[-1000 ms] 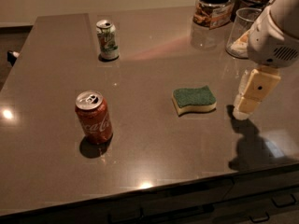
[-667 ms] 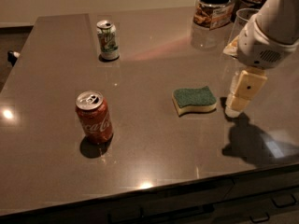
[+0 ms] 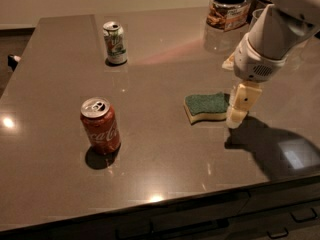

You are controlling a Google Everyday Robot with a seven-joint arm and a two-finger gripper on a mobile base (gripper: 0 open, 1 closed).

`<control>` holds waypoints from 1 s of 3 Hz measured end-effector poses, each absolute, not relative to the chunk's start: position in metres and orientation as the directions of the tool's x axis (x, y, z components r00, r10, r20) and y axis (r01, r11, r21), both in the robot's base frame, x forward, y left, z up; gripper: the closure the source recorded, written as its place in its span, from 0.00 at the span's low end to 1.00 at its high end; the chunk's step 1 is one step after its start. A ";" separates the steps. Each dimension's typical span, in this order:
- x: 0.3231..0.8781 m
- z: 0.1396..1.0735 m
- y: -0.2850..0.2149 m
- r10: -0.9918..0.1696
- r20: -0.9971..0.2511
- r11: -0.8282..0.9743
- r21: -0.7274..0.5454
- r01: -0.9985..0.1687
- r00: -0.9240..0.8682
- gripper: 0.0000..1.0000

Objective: Move sponge near 7up can

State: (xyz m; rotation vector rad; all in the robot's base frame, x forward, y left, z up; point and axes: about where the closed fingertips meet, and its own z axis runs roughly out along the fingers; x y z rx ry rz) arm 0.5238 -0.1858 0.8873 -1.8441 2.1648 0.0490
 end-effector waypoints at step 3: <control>0.539 0.842 -0.164 -0.972 -0.218 0.109 -0.119 -0.987 -0.081 0.00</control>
Offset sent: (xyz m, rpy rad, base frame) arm 0.0185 0.0247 -0.0554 -0.0230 0.0570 0.0753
